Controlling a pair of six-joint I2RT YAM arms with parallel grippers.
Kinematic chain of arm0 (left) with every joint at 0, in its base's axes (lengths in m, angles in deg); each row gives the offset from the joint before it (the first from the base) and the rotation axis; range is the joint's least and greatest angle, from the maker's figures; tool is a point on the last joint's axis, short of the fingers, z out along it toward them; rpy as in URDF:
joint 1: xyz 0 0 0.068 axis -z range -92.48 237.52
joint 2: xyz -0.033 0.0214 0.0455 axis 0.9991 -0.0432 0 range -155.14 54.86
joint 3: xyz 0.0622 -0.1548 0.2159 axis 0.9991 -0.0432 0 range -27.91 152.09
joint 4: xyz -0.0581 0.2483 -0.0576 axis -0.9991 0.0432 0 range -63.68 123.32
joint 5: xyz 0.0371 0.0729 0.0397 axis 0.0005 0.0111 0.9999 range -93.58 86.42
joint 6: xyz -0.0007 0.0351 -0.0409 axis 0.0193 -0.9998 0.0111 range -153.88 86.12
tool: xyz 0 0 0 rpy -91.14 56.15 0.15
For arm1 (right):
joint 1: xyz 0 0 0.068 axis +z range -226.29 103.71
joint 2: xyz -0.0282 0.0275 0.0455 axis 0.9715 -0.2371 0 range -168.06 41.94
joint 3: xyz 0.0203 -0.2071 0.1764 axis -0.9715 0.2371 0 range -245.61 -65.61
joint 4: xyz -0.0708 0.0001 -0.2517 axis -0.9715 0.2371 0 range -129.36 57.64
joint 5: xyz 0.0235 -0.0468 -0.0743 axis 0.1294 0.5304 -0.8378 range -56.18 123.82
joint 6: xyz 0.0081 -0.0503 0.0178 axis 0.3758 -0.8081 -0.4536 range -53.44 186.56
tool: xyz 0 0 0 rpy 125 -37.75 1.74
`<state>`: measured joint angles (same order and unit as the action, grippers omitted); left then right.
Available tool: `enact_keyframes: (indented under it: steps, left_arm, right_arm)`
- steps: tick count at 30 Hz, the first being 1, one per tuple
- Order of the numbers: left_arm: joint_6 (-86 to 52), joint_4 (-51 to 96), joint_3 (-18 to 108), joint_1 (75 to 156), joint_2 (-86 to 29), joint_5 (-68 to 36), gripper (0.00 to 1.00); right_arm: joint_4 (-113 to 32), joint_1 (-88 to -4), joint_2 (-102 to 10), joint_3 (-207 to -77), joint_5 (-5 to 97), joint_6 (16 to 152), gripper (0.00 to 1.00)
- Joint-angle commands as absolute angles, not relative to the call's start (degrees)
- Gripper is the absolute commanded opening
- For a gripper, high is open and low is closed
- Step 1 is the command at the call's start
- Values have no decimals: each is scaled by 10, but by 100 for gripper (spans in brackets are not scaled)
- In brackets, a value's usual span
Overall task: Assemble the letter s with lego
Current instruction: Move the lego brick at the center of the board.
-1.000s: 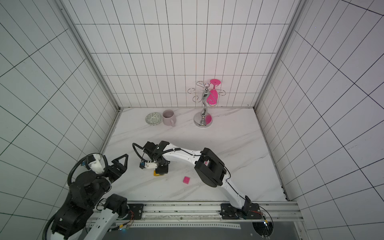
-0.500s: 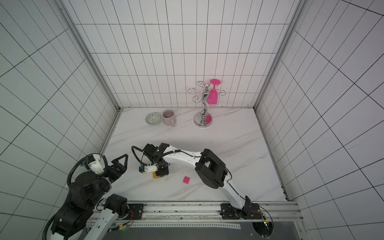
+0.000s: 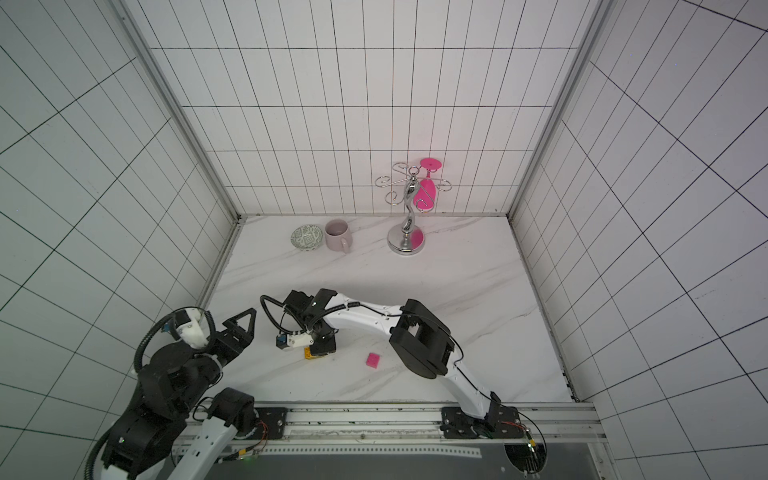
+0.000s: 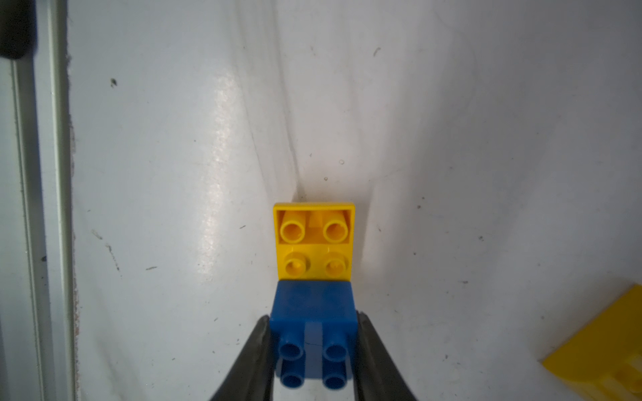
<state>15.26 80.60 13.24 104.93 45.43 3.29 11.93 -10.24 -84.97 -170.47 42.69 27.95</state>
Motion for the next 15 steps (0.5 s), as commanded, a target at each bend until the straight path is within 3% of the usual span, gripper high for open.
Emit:
enact_keyframes:
  steps: [1,15]
  left_arm:
    - [158,810,139,1047,460,42,99]
    - [147,813,158,1047,449,38,99]
  right_arm:
    - [156,-93,-890,-1699,416,283,19]
    - [156,-136,-827,-1638,322,331,18]
